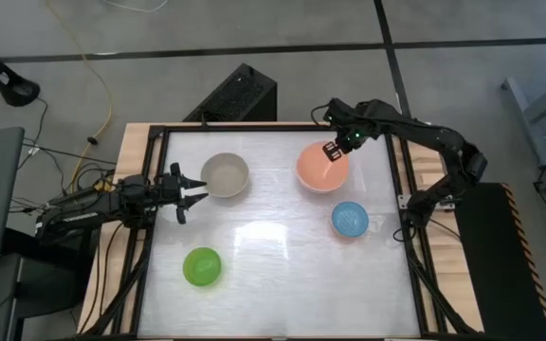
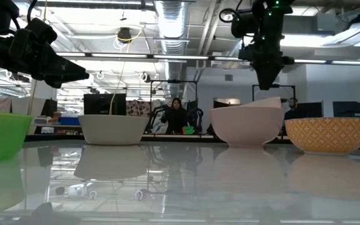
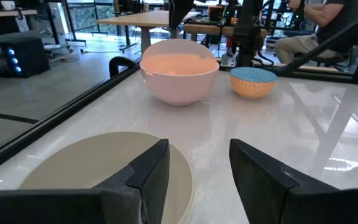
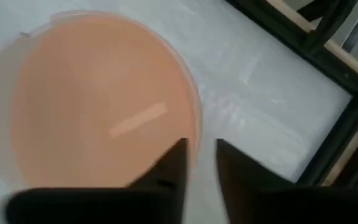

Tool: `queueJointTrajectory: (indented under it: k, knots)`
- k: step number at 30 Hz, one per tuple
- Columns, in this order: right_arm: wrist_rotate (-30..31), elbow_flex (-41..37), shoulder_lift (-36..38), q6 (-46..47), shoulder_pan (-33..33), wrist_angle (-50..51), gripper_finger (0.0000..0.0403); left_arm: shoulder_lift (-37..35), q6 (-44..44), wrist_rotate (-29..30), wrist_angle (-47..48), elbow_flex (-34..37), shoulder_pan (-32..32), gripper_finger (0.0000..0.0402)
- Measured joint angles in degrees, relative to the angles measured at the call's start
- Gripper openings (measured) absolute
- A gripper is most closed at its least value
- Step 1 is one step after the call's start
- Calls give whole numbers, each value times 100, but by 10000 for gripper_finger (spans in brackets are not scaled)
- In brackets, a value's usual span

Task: Nest bowls inside each other
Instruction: Stack the orange bowl on top of the pink bowl

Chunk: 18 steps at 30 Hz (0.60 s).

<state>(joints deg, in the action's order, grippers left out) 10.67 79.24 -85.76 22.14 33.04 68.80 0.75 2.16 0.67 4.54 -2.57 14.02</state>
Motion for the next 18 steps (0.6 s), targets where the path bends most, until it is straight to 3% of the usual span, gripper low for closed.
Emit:
queueJointTrajectory:
  k: [2, 3, 15, 18]
  knots:
    - [83, -98, 0, 6, -49, -25, 21, -2, 0, 0, 0, 0, 0, 158]
    - [235, -180, 0, 95, -69, -25, 15, 0, 0, 0, 1, 0, 0, 158]
    - [2069, -820, 0, 1537, -755, -123, 5, -2, 0, 0, 0, 0, 0, 158]
    - [2110, -891, -2, 1753, -1042, -180, 4, -2, 2, 0, 0, 0, 0, 158]
